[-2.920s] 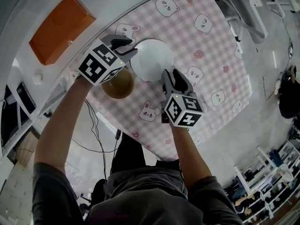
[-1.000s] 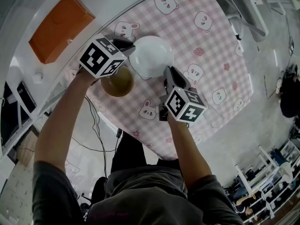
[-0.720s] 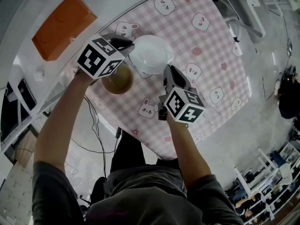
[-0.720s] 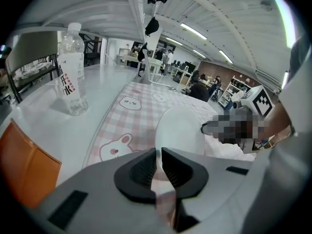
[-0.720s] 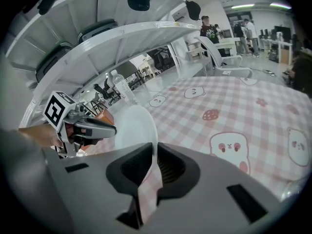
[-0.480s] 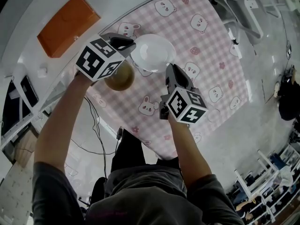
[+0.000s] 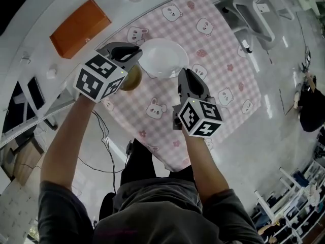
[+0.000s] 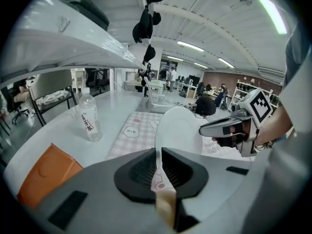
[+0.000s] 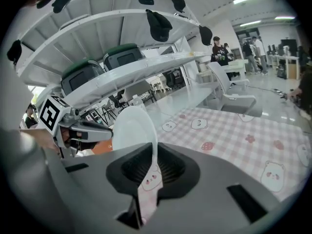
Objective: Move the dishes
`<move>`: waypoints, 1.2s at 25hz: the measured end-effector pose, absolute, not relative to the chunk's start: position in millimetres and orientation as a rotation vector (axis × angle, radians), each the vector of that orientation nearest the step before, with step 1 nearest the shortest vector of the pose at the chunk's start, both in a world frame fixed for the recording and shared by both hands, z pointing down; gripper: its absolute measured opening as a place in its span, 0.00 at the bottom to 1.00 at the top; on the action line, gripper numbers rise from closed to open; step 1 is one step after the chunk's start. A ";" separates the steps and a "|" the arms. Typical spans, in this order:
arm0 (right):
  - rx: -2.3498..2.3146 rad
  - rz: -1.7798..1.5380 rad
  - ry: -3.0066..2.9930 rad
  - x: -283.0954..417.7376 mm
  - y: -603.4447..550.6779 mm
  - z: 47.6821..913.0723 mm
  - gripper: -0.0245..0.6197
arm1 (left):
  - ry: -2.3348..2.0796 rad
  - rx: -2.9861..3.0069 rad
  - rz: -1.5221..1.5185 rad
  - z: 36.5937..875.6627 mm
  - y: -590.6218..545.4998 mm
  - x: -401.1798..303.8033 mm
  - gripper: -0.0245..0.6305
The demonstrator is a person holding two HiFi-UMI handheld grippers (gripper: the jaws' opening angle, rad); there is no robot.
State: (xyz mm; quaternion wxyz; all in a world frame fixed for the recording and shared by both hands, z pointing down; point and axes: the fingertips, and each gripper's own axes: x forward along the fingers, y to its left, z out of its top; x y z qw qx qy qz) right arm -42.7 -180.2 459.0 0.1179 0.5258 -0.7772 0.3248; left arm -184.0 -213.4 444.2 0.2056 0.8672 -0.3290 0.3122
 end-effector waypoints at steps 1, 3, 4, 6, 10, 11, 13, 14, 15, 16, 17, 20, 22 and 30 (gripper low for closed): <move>1.537 0.939 -2.285 -41.0 -177.6 453.2 0.10 | -0.933 2.421 0.860 437.5 -209.9 -182.6 0.09; 1.539 0.921 -2.307 -36.7 -172.0 440.9 0.10 | -0.965 2.431 0.840 423.1 -202.3 -178.9 0.09; 1.541 0.912 -2.319 -34.3 -169.2 433.8 0.10 | -0.982 2.436 0.830 415.6 -198.5 -176.9 0.08; 1.546 0.887 -2.343 -29.3 -163.5 419.0 0.10 | -1.018 2.446 0.807 400.7 -191.4 -172.7 0.08; 1.542 0.825 -2.389 -18.6 -153.7 392.6 0.10 | -1.099 2.456 0.749 374.8 -177.6 -163.2 0.08; 1.540 0.811 -2.399 -15.4 -151.3 386.5 0.10 | -1.116 2.457 0.740 369.1 -173.3 -160.4 0.08; 1.535 0.788 -2.416 -8.4 -146.4 375.5 0.10 | -1.147 2.457 0.724 358.8 -164.8 -154.1 0.08; 1.533 0.778 -2.424 -4.9 -144.0 370.5 0.10 | -1.162 2.457 0.718 354.2 -161.1 -150.8 0.08; 1.530 0.769 -2.434 -1.2 -141.7 365.9 0.10 | -1.178 2.456 0.713 349.8 -157.7 -147.3 0.08; 1.525 0.758 -2.444 2.8 -139.4 361.3 0.10 | -1.193 2.454 0.706 345.2 -154.4 -143.5 0.08; 1.519 0.745 -2.456 6.8 -137.1 356.6 0.10 | -1.208 2.452 0.697 340.3 -151.0 -139.5 0.08; 1.486 0.707 -2.492 18.5 -129.2 343.7 0.10 | -1.258 2.446 0.669 324.3 -139.7 -127.6 0.08; 1.460 0.687 -2.515 25.4 -123.8 336.4 0.10 | -1.295 2.439 0.657 315.1 -131.9 -120.6 0.08; 1.333 0.613 -2.571 21.7 -95.5 308.1 0.10 | -1.410 2.369 0.595 290.6 -87.8 -124.5 0.08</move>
